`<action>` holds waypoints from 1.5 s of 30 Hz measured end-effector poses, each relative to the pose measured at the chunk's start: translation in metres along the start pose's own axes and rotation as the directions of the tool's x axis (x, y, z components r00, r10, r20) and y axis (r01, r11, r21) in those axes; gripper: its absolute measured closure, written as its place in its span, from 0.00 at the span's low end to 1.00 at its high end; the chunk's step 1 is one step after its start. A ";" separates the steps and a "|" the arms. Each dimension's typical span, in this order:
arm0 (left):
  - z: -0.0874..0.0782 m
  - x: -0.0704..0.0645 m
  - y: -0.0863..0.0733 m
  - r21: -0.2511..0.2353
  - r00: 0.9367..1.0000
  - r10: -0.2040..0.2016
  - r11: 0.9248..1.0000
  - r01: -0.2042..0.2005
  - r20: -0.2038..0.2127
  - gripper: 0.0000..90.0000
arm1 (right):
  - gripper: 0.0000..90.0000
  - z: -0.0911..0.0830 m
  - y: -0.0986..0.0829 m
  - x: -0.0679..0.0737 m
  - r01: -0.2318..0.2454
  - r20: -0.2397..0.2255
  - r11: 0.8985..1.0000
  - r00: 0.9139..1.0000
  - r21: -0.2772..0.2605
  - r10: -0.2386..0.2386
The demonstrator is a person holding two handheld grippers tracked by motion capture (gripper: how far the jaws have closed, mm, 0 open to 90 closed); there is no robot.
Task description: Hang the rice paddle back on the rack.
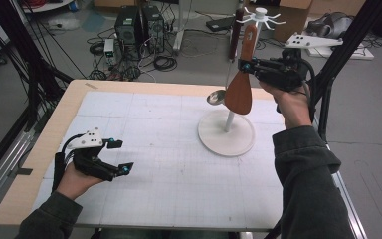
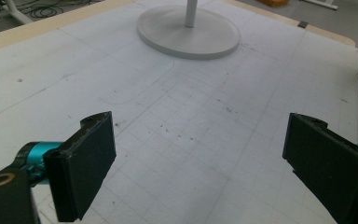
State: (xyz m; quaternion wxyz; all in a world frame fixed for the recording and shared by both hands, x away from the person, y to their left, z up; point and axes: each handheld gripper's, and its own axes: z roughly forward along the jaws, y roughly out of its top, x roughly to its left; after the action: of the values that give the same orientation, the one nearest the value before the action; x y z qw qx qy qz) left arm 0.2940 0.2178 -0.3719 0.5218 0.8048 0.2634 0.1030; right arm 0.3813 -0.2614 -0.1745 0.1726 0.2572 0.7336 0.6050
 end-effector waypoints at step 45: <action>-0.001 0.001 -0.002 0.007 1.000 -0.006 1.000 0.006 0.007 0.11 | 0.33 -0.009 -0.036 0.005 -0.049 0.177 0.999 0.983 -0.023 0.052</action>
State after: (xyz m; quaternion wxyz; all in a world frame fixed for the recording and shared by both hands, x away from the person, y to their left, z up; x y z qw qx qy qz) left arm 0.2938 0.2201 -0.3735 0.5203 0.8061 0.2644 0.0975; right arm 0.3655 -0.2707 -0.2074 0.2244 0.3271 0.7028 0.5905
